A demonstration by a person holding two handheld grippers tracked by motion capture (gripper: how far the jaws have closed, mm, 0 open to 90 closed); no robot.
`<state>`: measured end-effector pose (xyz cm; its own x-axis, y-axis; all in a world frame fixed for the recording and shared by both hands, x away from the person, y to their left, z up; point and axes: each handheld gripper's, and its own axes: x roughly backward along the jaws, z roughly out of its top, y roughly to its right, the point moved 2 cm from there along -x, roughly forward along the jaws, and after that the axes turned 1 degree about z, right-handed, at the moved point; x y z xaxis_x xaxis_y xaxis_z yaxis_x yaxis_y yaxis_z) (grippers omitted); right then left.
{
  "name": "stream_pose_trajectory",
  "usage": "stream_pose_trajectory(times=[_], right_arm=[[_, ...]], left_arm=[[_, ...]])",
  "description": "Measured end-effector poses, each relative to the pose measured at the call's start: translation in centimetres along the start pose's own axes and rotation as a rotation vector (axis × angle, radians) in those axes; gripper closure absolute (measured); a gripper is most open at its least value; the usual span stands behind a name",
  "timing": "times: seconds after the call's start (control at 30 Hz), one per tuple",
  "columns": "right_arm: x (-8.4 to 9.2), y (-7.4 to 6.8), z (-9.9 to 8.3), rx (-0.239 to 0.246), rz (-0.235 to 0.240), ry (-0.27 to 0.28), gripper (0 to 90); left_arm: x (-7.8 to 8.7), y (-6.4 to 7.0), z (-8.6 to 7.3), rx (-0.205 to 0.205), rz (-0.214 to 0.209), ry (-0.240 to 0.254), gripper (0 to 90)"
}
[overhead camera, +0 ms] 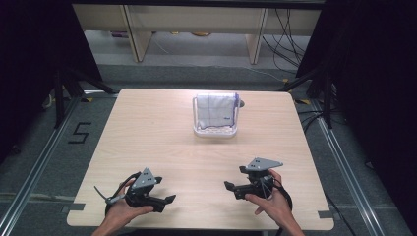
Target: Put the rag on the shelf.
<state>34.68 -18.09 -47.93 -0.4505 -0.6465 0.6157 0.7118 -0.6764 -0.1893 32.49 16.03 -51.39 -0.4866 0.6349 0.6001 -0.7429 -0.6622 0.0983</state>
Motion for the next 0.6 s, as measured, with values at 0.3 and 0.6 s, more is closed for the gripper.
stream_pose_trajectory(times=[0.3,0.6], right_arm=[[-0.2,-0.5,-3.0,0.028,-0.004,-0.074,16.2],[0.0,-0.9,-3.9,0.051,-0.013,-0.098,16.3]], left_arm=[[0.2,1.0,-1.3,0.009,0.004,-0.014,15.2],[0.1,1.3,-1.4,-0.002,0.010,-0.028,15.3]])
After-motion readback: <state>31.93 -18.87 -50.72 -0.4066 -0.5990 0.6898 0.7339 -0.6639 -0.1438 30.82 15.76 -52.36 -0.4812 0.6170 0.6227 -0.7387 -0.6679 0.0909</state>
